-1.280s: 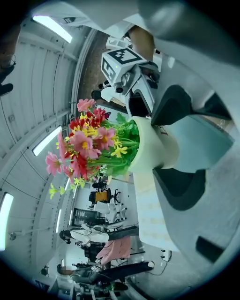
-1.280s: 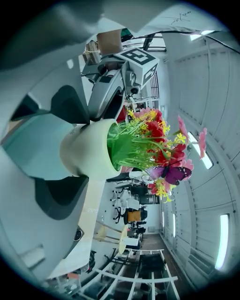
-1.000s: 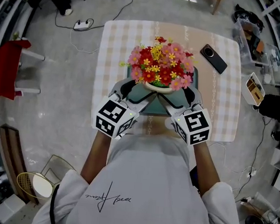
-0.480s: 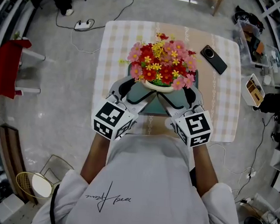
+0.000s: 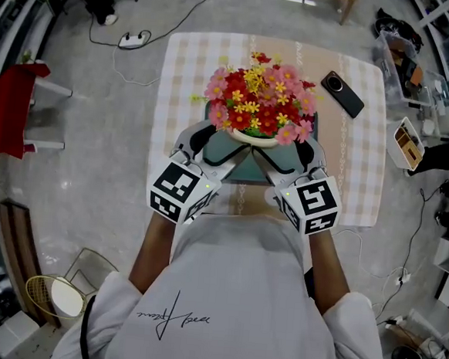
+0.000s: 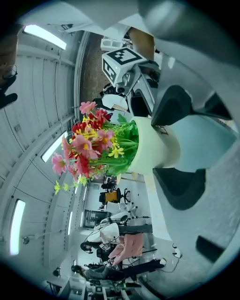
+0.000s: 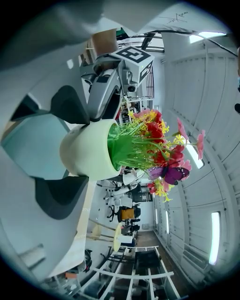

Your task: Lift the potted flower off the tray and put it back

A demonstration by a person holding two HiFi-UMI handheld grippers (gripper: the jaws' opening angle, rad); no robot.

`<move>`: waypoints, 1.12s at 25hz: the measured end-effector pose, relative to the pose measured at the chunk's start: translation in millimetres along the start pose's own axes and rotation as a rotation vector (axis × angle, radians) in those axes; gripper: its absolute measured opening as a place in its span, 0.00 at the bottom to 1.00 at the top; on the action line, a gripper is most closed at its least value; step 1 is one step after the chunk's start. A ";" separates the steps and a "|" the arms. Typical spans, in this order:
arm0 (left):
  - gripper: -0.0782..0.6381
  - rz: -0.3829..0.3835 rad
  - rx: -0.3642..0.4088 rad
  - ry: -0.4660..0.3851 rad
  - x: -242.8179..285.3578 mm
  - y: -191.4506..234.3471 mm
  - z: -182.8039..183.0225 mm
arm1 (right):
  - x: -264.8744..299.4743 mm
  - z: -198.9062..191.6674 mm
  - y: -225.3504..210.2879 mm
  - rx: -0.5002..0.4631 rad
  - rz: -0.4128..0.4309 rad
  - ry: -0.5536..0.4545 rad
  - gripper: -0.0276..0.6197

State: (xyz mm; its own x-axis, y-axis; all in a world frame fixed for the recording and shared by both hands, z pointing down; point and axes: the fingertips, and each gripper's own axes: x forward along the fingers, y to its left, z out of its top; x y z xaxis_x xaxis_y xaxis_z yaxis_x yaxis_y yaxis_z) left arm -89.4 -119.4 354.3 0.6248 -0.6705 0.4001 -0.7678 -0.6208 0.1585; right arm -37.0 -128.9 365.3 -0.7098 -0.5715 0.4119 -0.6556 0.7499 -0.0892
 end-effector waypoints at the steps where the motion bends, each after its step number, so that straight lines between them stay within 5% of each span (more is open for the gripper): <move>1: 0.50 0.001 -0.002 0.002 -0.3 0.4 -1.8 | 0.4 -0.5 0.3 -0.001 0.000 0.001 0.59; 28: 0.49 -0.050 0.010 0.040 12.6 -6.3 -33.9 | 1.7 -39.0 -0.9 0.029 -0.017 0.075 0.59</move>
State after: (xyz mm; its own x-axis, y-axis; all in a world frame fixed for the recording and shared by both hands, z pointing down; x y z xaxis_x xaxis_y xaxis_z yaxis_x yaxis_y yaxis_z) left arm -81.4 -110.2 389.0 0.6556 -0.6222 0.4279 -0.7344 -0.6572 0.1697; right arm -27.5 -117.5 401.5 -0.6780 -0.5568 0.4799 -0.6752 0.7298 -0.1071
